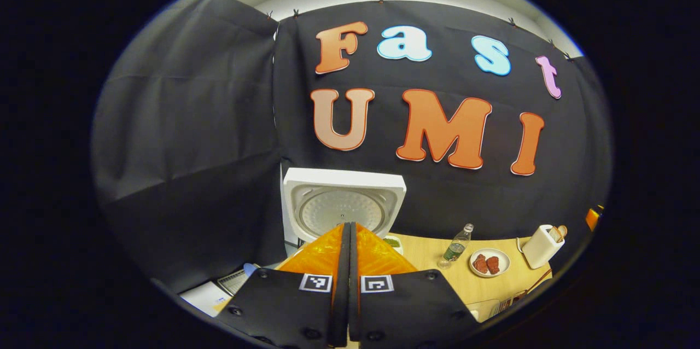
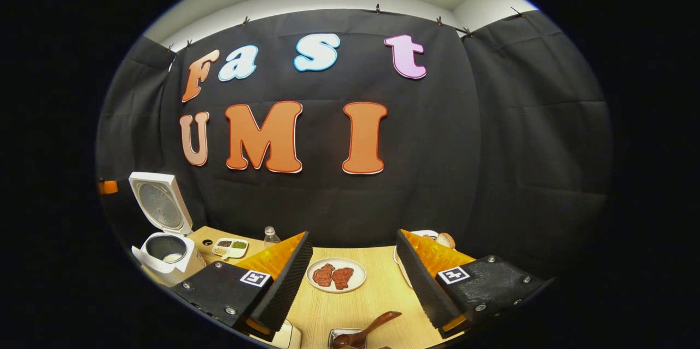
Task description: Close the left gripper, press the button to open the rice cooker; take a wooden spoon from the chopstick holder with the right hand, scoop a spoonful of rice and pour it into the rice cooker, then put the wooden spoon back into the chopstick holder.
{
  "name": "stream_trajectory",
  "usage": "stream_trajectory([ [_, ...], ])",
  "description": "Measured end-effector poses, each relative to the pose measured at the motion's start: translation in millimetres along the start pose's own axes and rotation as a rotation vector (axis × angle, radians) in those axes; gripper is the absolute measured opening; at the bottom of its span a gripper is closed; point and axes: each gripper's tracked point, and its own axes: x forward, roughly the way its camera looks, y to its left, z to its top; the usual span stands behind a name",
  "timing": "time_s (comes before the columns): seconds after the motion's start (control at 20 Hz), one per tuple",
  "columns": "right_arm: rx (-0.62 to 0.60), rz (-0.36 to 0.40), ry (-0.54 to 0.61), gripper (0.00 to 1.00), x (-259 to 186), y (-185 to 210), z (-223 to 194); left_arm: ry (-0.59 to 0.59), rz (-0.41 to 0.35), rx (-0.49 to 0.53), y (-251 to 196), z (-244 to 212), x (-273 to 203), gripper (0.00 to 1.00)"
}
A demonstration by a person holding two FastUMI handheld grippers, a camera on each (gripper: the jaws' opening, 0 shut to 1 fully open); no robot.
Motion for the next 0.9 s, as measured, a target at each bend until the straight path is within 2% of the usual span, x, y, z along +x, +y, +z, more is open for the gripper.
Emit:
stream_trajectory([
  [0.1,0.004,-0.008,0.015,0.96,-3,-6,-6,-0.038,-0.022,0.010,-14,10,-9,0.11],
  [0.15,0.007,-0.013,0.026,1.00,-4,-11,-11,-0.054,-0.037,0.013,-22,14,-14,0.12],
  [0.2,0.012,-0.021,0.035,0.96,-7,-16,-14,-0.059,-0.054,0.020,-28,12,-19,0.21],
  [0.25,0.017,-0.030,0.044,0.96,-9,-21,-18,-0.063,-0.068,0.025,-35,11,-23,0.31],
  [0.3,0.024,-0.040,0.057,0.95,-10,-26,-23,-0.071,-0.085,0.029,-42,11,-26,0.48],
  [0.4,0.042,-0.057,0.086,0.95,-14,-35,-35,-0.088,-0.100,0.045,-52,11,-33,0.72],
  [0.55,0.087,-0.082,0.156,0.96,-18,-49,-61,-0.104,-0.116,0.064,-69,5,-39,0.87],
  [0.65,0.128,-0.086,0.191,0.96,-19,-56,-79,-0.108,-0.131,0.062,-79,0,-46,0.92],
  [0.7,0.147,-0.083,0.224,0.95,-19,-57,-92,-0.103,-0.133,0.064,-83,-3,-48,0.92],
  [0.85,0.192,-0.068,0.297,0.95,-19,-60,-122,-0.090,-0.127,0.086,-92,-11,-54,1.00],
  [0.9,0.194,-0.061,0.323,0.95,-17,-58,-132,-0.081,-0.125,0.092,-96,-14,-59,1.00],
])
